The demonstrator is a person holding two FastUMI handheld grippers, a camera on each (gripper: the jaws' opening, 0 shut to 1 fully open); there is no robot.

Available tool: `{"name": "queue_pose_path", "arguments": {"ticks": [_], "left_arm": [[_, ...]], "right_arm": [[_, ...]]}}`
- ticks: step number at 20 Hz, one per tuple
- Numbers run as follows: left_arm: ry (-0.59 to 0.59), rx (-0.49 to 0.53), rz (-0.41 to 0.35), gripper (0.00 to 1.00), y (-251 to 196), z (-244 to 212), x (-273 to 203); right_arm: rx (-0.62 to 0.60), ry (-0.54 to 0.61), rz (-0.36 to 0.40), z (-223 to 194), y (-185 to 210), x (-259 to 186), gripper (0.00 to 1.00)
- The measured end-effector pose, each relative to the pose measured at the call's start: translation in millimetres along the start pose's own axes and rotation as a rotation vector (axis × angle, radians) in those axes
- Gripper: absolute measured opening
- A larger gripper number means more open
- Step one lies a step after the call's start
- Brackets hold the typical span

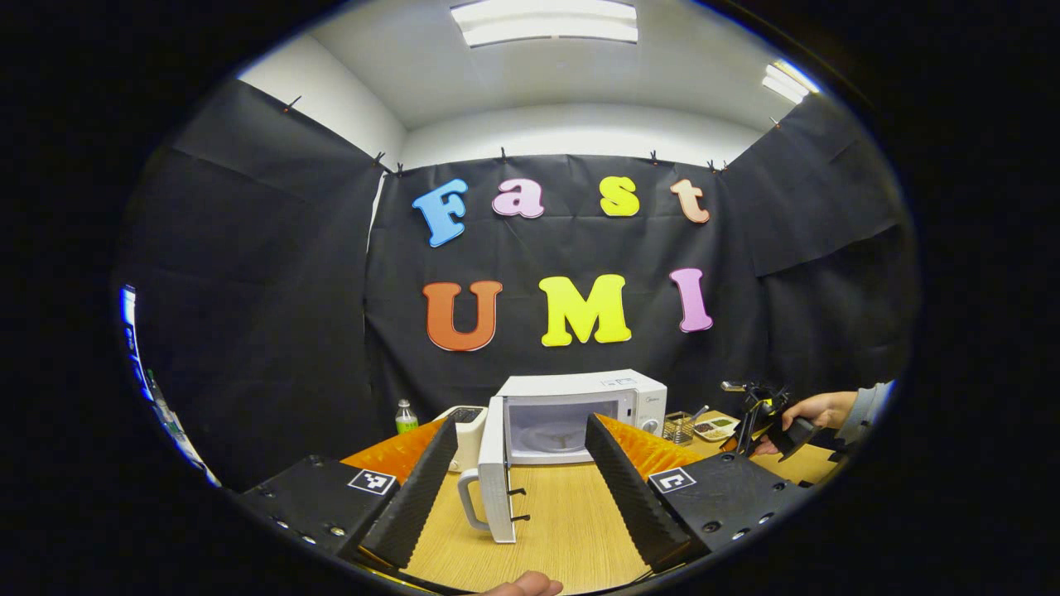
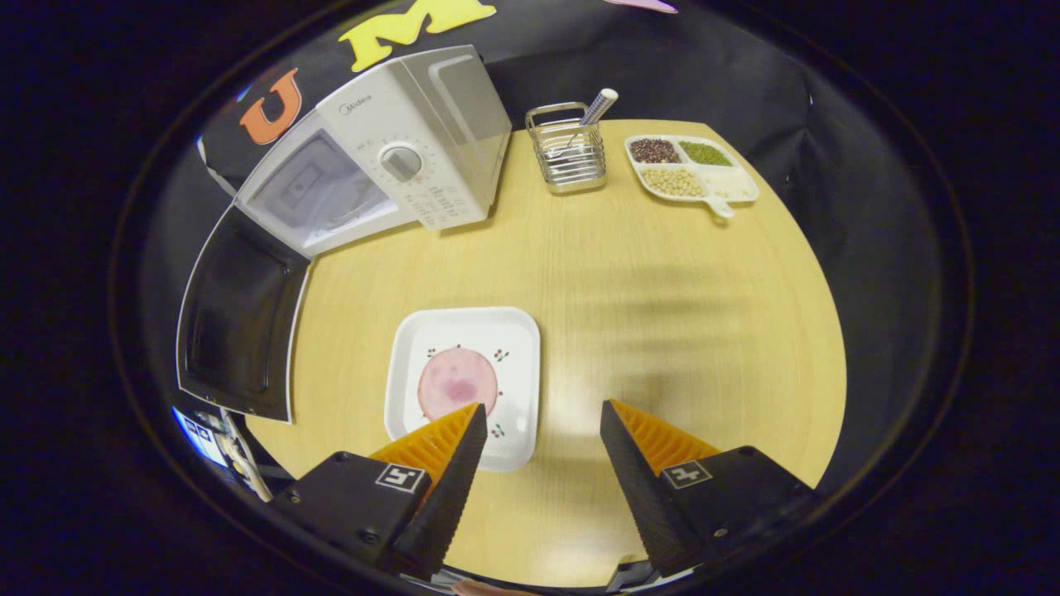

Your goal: Open the microwave oven with the left hand, put the food in, and close the microwave oven.

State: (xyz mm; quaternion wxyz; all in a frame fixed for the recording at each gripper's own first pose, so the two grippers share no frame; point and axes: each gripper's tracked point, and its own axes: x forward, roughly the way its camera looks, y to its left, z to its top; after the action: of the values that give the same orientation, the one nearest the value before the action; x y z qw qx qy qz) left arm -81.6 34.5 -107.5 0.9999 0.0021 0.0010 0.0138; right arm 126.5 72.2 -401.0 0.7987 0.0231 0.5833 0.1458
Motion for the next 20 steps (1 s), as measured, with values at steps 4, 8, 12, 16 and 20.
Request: {"name": "queue_pose_path", "arguments": {"ticks": [4, 8, 12, 16, 20], "left_arm": [[0.075, -0.019, 0.004, 0.95, 7, -32, 9], [0.083, -0.005, 0.024, 0.95, 22, -34, 9], [0.052, 0.007, 0.014, 0.95, 22, -21, -1], [0.038, -0.004, 0.01, 0.95, 21, -18, -6], [0.029, -0.007, -0.002, 0.95, 14, -11, -14]], "right_arm": [[0.046, 0.046, 0.018, 10, -1, 21, 0.76], [0.057, 0.125, 0.063, 8, 7, 39, 0.56], [0.033, 0.218, 0.077, -1, 4, 54, 0.22], [0.043, 0.253, 0.093, -2, -2, 53, 0.04], [0.111, 0.218, 0.119, -4, 0, 52, 0.04]]}}
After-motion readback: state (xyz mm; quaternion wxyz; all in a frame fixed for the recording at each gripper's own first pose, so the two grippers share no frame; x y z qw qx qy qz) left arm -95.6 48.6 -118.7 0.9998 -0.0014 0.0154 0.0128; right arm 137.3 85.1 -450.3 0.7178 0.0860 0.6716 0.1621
